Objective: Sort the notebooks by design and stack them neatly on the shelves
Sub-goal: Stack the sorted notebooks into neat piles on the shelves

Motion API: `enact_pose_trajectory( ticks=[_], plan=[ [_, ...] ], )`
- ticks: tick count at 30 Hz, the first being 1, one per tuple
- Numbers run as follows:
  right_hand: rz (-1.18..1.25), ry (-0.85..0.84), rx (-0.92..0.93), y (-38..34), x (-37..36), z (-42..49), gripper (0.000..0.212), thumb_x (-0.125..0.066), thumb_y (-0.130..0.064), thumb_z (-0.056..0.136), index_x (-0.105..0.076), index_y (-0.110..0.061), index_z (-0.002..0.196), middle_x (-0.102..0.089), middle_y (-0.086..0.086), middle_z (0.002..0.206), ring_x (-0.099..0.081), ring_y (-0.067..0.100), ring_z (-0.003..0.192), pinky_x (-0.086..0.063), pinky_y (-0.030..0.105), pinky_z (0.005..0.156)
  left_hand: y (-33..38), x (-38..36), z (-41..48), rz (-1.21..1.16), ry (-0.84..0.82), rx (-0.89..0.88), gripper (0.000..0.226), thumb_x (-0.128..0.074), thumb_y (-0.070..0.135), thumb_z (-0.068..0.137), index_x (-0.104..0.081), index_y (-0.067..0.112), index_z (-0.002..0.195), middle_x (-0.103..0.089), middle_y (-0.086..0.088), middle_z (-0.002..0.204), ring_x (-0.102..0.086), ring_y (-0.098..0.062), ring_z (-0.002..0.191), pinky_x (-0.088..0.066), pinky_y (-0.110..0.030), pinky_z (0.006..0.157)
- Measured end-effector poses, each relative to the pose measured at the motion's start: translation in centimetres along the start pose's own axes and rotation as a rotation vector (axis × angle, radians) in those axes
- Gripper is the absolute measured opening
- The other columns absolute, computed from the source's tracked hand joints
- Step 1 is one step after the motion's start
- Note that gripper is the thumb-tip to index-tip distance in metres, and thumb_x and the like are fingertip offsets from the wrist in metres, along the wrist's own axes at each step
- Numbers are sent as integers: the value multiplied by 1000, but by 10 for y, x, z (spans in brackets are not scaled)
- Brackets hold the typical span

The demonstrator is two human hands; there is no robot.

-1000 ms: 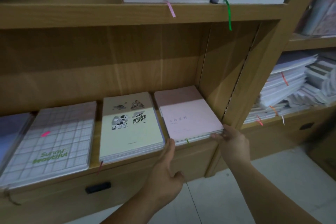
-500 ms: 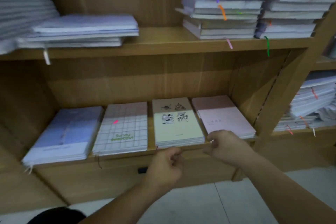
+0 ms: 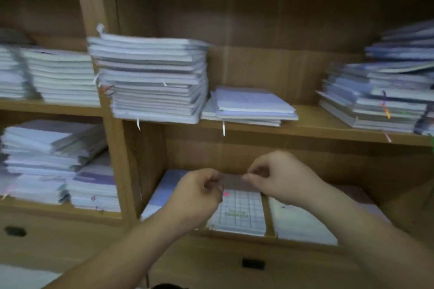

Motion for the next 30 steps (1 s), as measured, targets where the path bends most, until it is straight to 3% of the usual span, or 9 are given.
enact_pose_trajectory(
  ticks=[2,5,8,11,15,17,21,27,30],
  plan=[
    [25,145,90,-26,33,15,30,-64,-63,85,-73,-34,81,-68,-14,71,-62,1,69,-56,33,65,23,27,12,-16,95,-68,17,-63,15,92,-72,30,91,-75,0,82,-72,-23,79,-59,-47,75],
    [101,472,186,-43,74,27,34,-62,-58,88,-67,-28,72,-59,-8,57,-55,7,56,-47,33,53,51,61,34,-41,286,-138,18,-66,15,93,-72,27,105,-73,7,85,-68,-2,75,-54,-23,64],
    [-55,649,134,-25,98,44,23,-59,-54,93,-64,-31,94,-56,-10,83,-57,11,75,-48,33,63,67,73,56,-18,325,-130,33,-64,19,93,-65,22,126,-72,1,101,-69,-8,83,-53,-24,70],
    [-44,484,-137,17,98,70,59,-52,-68,91,-59,-24,129,-57,5,122,-59,25,112,-50,37,90,73,64,71,129,235,-91,46,-64,16,91,-58,9,136,-63,-8,126,-62,-26,114,-50,-29,96],
    [158,250,-221,41,87,79,85,-48,-82,83,-54,-21,143,-54,2,147,-51,21,133,-42,33,104,75,60,75,191,354,-196,38,-59,6,89,-64,11,127,-62,-3,115,-61,-22,107,-48,-25,90],
    [107,251,-197,42,88,76,86,-44,-87,80,-56,-27,141,-56,-3,145,-53,18,130,-44,31,101,70,58,78,237,405,-251,37,-59,6,88,-64,15,124,-58,3,114,-62,-18,96,-51,-28,84],
    [-32,209,-198,44,91,74,89,-30,-95,77,-54,-39,141,-52,-13,148,-51,15,133,-42,33,104,70,49,88,380,215,-112,51,-54,24,79,-48,25,130,-51,3,123,-58,-23,108,-55,-41,89],
    [70,209,-226,57,97,82,90,-23,-100,73,-67,-39,122,-64,-14,129,-59,15,118,-46,35,93,65,42,95,143,281,-37,25,-59,17,77,-56,36,94,-65,9,98,-67,-17,91,-59,-39,80],
    [153,267,-296,56,101,85,77,-34,-97,73,-68,-32,94,-68,-9,96,-62,14,92,-51,40,87,63,43,94,-132,246,3,49,-55,9,85,-59,32,127,-67,4,122,-74,-16,83,-61,-36,75]
  ],
)
Point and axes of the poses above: each hand's wrist, its own z-axis towards the middle knuckle, its own x-axis out of the back of the hand, y = z × x, the point moved 3 cm from there along z, towards the middle knuckle
